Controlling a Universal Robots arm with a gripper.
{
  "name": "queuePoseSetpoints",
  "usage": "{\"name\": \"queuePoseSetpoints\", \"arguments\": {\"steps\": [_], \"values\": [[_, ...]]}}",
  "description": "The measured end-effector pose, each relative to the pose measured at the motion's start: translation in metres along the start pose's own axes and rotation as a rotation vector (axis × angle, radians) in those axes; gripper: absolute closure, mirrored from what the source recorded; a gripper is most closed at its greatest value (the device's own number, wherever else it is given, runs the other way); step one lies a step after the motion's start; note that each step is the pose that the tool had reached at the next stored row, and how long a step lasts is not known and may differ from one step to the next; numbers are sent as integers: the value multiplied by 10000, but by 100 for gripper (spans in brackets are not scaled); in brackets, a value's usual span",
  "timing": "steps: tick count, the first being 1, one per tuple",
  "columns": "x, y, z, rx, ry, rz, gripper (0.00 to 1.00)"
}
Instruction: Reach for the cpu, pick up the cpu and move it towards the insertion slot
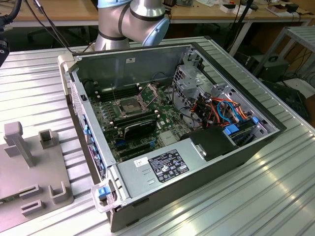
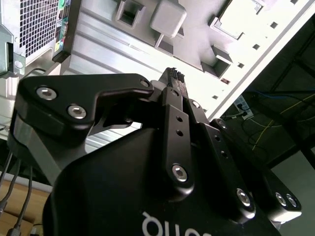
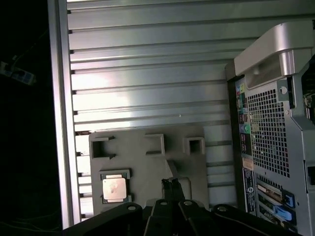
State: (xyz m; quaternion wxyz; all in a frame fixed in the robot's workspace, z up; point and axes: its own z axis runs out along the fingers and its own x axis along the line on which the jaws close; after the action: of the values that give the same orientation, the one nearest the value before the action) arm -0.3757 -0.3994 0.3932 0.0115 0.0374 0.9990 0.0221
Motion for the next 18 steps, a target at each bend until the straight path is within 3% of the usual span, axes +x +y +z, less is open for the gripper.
{"name": "queuePoseSetpoints", "arguments": {"steps": [11, 18], "values": [[10, 0, 0, 0, 0, 1, 89], [63, -4, -1, 0, 0, 2, 89]]}}
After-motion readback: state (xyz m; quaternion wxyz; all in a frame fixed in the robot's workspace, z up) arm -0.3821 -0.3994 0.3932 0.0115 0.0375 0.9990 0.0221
